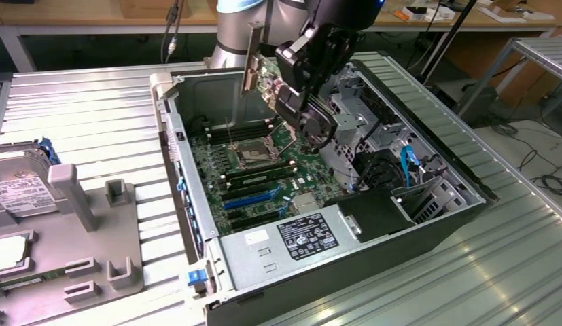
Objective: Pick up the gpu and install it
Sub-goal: 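Insert the gpu into the slot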
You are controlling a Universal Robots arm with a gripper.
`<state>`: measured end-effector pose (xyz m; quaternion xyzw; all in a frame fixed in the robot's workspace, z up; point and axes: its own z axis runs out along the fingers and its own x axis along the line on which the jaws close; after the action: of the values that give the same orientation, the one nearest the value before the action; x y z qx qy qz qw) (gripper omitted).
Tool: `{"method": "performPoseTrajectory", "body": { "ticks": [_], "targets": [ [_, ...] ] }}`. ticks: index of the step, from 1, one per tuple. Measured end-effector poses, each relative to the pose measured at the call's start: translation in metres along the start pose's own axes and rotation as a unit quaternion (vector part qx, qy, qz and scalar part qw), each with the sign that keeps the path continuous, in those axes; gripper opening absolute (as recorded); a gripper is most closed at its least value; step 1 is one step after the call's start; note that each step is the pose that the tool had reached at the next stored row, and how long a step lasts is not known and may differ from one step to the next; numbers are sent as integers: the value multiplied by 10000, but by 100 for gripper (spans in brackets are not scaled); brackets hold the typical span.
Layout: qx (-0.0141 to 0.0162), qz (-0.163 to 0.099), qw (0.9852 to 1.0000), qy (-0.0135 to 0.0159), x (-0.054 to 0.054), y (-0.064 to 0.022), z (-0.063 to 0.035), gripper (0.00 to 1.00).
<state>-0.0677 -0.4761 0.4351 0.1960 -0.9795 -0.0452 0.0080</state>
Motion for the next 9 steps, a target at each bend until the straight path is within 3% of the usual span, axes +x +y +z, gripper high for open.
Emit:
{"method": "performPoseTrajectory", "body": {
  "ticks": [9],
  "targets": [
    [-1,-365,9993,33,0,0,0,27]
  ]
}}
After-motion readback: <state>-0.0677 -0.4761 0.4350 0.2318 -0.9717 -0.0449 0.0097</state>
